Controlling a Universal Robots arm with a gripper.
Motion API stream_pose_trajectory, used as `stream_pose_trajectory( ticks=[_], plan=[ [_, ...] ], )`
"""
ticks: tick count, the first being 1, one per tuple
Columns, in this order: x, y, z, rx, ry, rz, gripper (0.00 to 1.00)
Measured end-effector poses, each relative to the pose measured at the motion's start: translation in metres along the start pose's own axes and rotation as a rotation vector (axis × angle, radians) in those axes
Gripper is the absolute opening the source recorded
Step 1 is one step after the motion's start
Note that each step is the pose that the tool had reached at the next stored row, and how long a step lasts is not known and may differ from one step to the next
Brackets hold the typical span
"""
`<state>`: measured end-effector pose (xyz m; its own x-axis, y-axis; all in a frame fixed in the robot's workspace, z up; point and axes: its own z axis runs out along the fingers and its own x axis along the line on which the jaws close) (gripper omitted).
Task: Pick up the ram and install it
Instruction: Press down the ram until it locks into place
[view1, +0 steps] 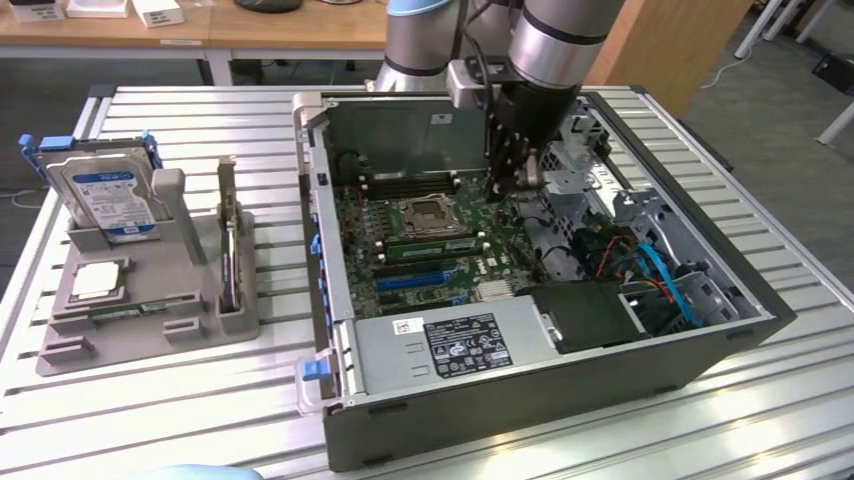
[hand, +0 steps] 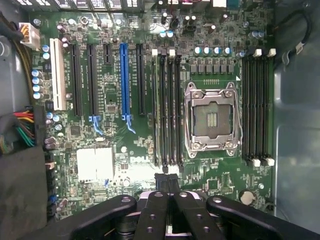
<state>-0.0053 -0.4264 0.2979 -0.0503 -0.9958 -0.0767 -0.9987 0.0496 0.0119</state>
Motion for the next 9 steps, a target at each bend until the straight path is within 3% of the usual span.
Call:
stream_pose_trajectory(
  ticks=[9],
  plan=[
    [0.001, -0.0002, 0.0164, 0.0001, 0.0, 0.0, 0.1]
  ],
)
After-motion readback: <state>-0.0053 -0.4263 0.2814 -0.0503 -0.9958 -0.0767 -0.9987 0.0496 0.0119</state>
